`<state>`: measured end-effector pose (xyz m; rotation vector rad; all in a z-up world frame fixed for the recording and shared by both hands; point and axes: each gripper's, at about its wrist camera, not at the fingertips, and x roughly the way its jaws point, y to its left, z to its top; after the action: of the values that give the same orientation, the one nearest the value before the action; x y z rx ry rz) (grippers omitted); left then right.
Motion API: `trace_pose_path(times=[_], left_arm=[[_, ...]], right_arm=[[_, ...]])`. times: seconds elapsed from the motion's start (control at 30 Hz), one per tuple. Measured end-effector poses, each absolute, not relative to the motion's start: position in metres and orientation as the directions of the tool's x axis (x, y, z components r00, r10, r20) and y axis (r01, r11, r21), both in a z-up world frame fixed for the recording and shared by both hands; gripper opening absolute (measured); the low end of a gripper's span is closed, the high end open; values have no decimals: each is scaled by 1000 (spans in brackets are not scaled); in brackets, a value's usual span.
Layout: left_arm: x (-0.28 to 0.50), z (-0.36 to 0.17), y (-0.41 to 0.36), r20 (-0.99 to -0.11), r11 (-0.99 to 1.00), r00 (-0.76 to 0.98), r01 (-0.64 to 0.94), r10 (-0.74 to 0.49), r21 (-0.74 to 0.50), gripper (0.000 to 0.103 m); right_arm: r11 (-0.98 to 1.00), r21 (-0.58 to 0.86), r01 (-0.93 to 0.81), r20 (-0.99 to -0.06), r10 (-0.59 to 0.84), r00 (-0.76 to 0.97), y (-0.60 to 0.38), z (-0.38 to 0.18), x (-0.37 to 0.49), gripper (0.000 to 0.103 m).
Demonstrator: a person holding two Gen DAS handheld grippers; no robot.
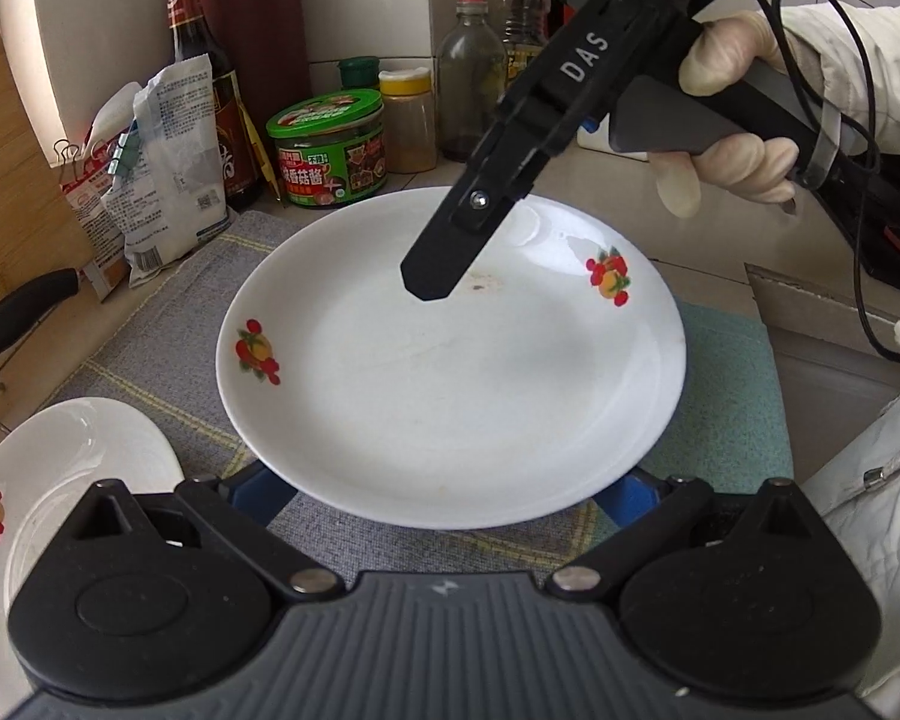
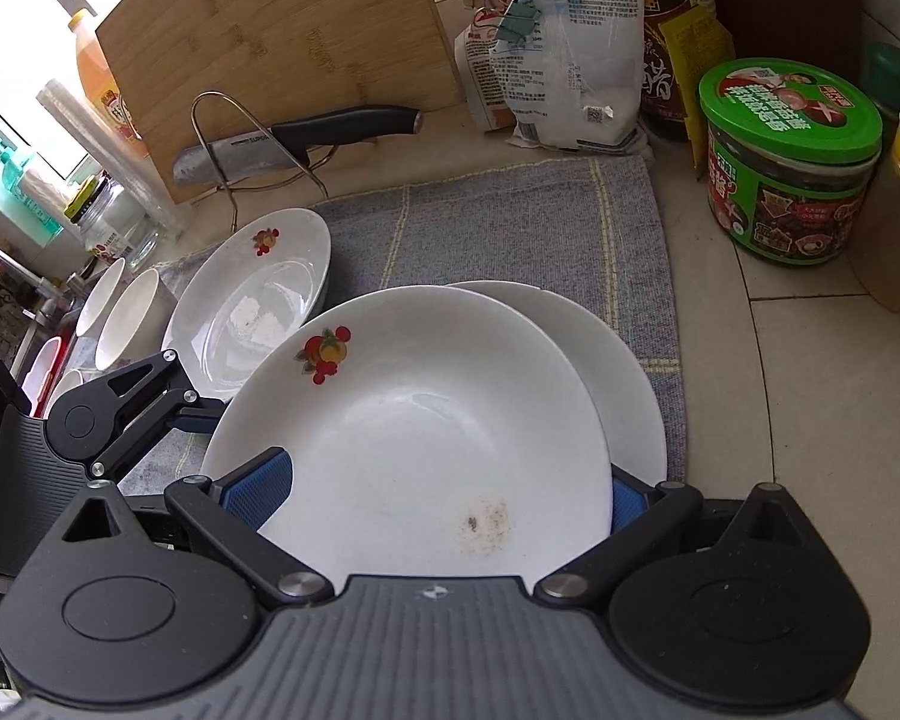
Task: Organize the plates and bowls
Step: 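Lower the white plate onto the stained plate and open the right gripper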
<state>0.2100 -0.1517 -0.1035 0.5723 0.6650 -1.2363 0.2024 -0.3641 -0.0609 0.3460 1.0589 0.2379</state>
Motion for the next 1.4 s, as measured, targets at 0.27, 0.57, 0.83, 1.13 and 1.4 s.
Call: trace_pose_path(times=[0.27,0.57,0.83,1.13,1.4], left_arm=[[218,-104,-153,-741,267,195,963,-643,22,101],[220,-104,-156,-741,259,202,965,-640,39,100],[214,-100,-156,-725,232,205,971,-658,64,101],[211,-95,-142,-713,288,259,954,-652,82,101],[207,-83,-120,-682,371,320,926,-657,77,102]], right_arm=[[926,377,9,-831,333,445,-370,-67,205,103],[922,385,36,-835,332,439,-374,-66,199,103],[934,355,47,-854,303,422,-371,-58,192,103],[959,278,54,-880,232,415,-361,-55,179,103],[978,195,80,-863,133,487,-356,-43,164,103]])
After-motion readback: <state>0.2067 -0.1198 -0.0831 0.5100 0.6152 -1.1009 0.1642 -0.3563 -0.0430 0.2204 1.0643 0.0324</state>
